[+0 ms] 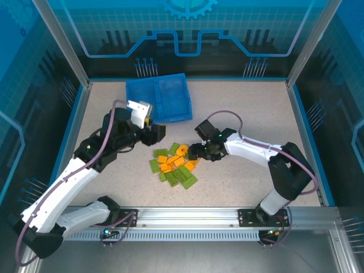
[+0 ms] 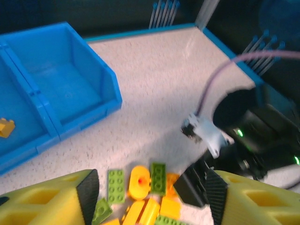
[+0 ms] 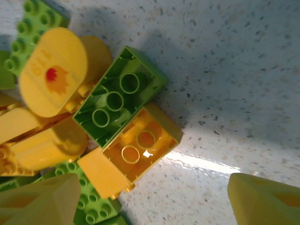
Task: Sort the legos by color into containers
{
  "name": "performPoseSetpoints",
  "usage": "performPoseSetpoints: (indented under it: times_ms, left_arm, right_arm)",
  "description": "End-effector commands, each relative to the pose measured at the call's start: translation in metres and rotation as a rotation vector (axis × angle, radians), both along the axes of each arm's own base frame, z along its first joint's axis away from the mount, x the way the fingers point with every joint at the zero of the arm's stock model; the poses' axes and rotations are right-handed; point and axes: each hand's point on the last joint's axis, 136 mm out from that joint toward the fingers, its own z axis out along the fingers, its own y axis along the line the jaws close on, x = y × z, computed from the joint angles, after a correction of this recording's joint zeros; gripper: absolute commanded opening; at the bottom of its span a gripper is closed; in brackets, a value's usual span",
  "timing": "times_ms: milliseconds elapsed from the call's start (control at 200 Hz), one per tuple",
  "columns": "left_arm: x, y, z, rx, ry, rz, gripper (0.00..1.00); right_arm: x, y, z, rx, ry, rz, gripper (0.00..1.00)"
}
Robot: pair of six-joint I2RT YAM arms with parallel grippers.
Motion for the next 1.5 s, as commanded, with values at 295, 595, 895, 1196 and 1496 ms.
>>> performPoseSetpoints:
  times_ms: [295, 595, 895, 1196, 1496]
  left_arm:
    - [-0.039, 0.02, -0.034, 0.242, -0.09, -0.158, 0.78]
    - [-0.039, 0.024, -0.048, 0.258, -0.067, -0.138, 0.83]
    - [-0.04, 0.032, -0.052, 0.275, -0.07, -0.109, 0.88]
    - [-0.04, 0.034, -0.055, 0.29, -0.071, -0.102, 0.97]
    - [-0.03, 0.066, -0.023, 0.233, -0.154, 0.121, 0.99]
  right_arm:
    - [0.01, 0.014, 0.001, -0.033, -0.02, -0.001, 0.73]
    - [0.002, 0.016, -0.027, -0.071, 0.025, -0.006, 0.67]
    - [-0.003, -0.015, -0.046, -0.192, 0.02, -0.047, 0.59]
    - [-0.002, -0.019, -0.037, -0.143, -0.018, -0.019, 0.37]
    - [0.03, 0.048, 0.115, 0.133, -0.46, 0.186, 0.3]
